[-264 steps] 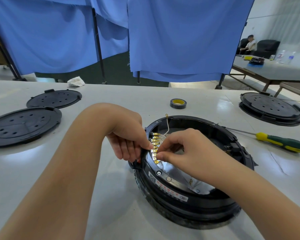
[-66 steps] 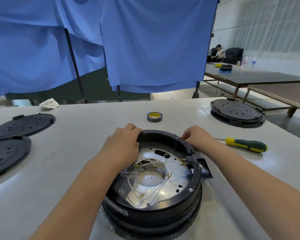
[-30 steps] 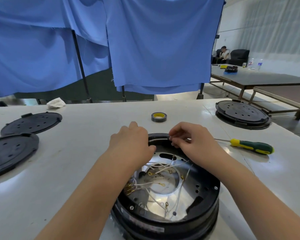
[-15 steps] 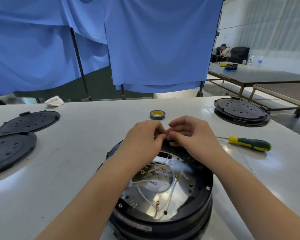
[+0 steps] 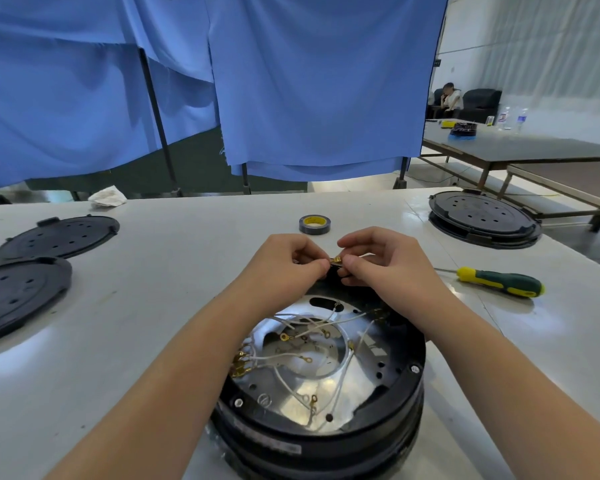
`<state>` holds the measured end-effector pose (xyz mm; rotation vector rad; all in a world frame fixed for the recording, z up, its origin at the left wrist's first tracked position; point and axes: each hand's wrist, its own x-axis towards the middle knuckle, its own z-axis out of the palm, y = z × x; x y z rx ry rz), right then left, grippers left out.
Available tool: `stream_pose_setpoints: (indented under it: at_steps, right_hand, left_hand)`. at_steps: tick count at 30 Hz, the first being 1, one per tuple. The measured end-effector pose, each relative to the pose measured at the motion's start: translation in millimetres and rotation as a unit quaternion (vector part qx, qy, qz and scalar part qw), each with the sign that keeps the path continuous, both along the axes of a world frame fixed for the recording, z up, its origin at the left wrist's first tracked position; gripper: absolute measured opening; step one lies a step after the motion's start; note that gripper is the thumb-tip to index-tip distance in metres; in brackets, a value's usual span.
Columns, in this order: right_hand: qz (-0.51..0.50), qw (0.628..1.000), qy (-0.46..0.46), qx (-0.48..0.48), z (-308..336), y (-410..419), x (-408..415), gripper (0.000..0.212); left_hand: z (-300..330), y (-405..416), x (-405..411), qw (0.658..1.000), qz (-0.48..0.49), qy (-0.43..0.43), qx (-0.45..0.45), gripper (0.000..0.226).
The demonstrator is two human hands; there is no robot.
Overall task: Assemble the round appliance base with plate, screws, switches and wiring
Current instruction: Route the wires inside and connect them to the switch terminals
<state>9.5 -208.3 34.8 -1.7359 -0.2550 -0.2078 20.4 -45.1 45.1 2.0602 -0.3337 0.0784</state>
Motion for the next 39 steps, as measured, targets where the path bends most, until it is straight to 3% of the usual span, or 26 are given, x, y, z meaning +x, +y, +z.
stream_pose_setpoints:
  at_steps: [15,18,21,24,30,39]
  right_hand:
    - [-0.009,0.999,-0.020,-0.028,-1,-1,0,0.018]
    - [-0.011,0.999,-0.022,0.022,-2,-1,0,0.016]
    - [-0.066,0.996,-0.037,0.056,-4,-7,5,0.021]
    - [-0.120,0.991,-0.051,0.002,-9,-14,9,0.024]
    - [-0.083,0.994,0.053,-0.041,-23,-16,16,0.018]
    - [-0.076,0.995,0.047,-0.045,-23,-17,19,0.019]
  left_hand:
    - [-2,-3,0,1.000,-0.018,-0.016,-0.002,0.007]
    - [-4,-2,1,0.999,-0.021,-0.031,0.009,0.009]
    - [-6,-2,1,0.999,-0.021,-0.034,0.035,0.012]
    - [-9,-4,0,0.996,-0.033,-0.037,0.073,0.011]
    - [-12,-8,-5,0.987,-0.107,-0.023,0.119,0.010]
    - [-11,-22,-6,0.969,-0.164,-0.016,0.184,0.008]
